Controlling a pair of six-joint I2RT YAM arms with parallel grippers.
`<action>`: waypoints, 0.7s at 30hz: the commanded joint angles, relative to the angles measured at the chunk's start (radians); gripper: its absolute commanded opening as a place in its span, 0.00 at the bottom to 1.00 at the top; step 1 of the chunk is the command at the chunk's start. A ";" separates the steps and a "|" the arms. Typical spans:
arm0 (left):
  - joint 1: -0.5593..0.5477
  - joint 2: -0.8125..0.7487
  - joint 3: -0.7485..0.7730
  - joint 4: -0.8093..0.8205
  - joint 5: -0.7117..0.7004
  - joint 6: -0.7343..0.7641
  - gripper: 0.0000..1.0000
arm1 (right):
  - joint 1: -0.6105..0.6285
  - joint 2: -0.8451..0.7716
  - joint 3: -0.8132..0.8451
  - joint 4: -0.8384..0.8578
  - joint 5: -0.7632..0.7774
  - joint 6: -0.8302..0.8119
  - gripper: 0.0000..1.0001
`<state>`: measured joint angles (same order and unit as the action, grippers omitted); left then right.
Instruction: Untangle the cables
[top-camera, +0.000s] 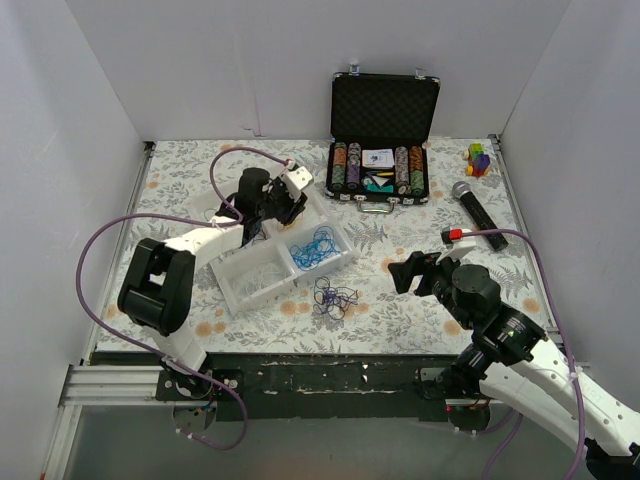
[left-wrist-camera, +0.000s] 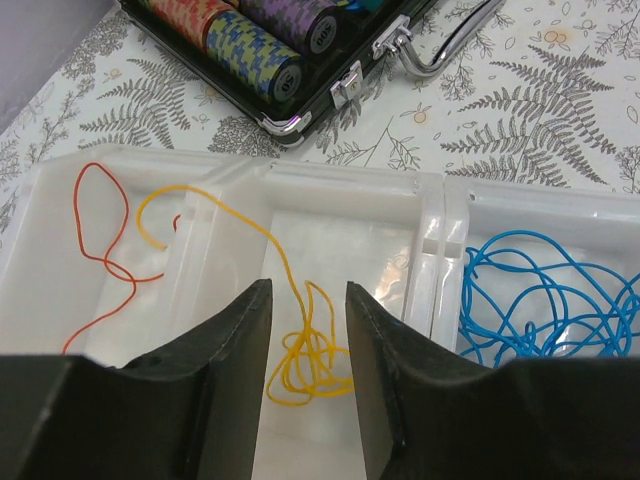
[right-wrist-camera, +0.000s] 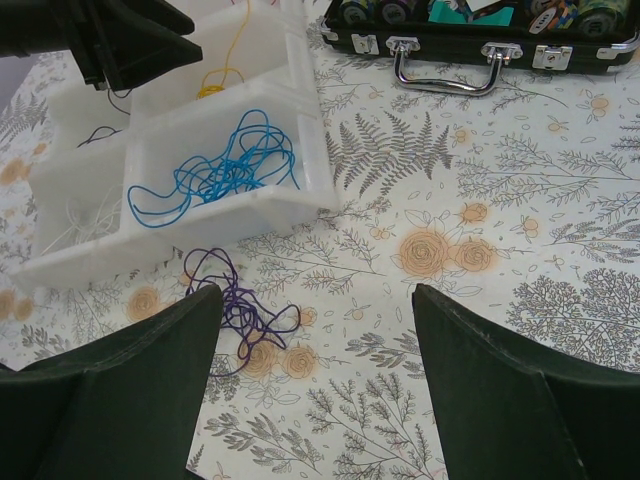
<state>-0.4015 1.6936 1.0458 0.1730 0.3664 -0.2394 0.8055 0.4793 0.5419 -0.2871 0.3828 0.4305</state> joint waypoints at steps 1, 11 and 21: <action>0.006 -0.061 0.056 -0.104 0.032 0.034 0.37 | 0.003 -0.001 0.023 0.037 0.002 -0.010 0.85; -0.002 -0.264 0.077 -0.277 0.219 0.003 0.39 | 0.003 0.038 0.026 0.020 -0.012 -0.007 0.85; -0.368 -0.442 -0.181 -0.460 0.267 0.333 0.43 | 0.001 0.094 -0.037 0.062 -0.074 0.022 0.85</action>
<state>-0.6701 1.2598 0.9531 -0.1833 0.6163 -0.0296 0.8055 0.5705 0.5316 -0.2775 0.3401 0.4408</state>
